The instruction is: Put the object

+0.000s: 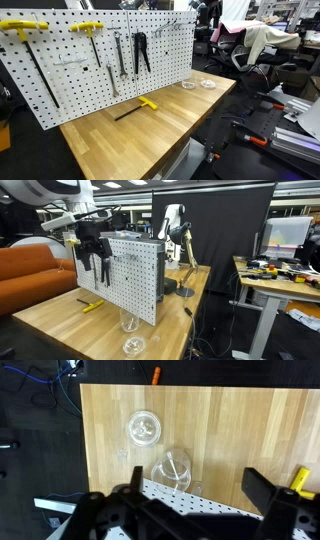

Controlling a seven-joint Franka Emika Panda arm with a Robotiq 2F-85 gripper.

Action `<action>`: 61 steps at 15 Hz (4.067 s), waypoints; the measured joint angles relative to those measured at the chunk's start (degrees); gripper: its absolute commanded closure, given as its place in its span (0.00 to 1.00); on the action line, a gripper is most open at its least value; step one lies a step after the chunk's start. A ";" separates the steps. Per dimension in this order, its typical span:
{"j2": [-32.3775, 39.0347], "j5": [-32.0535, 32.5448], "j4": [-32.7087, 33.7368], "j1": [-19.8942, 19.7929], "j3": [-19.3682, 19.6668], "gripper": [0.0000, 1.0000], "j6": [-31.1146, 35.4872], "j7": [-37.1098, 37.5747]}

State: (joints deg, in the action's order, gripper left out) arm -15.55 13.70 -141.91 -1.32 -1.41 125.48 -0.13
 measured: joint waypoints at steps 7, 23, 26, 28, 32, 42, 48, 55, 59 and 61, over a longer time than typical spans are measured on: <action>0.20 -4.33 0.08 1.54 -0.21 0.00 -4.24 1.79; 0.57 -9.64 -0.27 5.11 -1.25 0.00 -5.05 -0.04; 3.83 -15.95 -0.55 8.77 -3.98 0.00 -1.68 2.74; 7.61 -16.30 -0.13 10.82 -7.16 0.00 2.63 8.60; 13.85 -11.49 2.52 12.15 -10.74 0.00 8.60 19.77; 19.46 -11.96 4.76 13.15 -11.06 0.00 11.26 24.52; 31.35 -11.12 14.12 20.26 -11.59 0.00 15.97 42.09; 32.00 -11.07 14.92 20.68 -10.68 0.00 15.97 42.89; 32.30 -12.33 15.14 21.05 -10.76 0.00 18.32 43.04; 33.02 -13.49 16.00 22.03 -10.72 0.00 22.15 46.54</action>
State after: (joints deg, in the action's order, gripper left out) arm 17.47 0.21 -125.91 20.70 -12.14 147.63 46.42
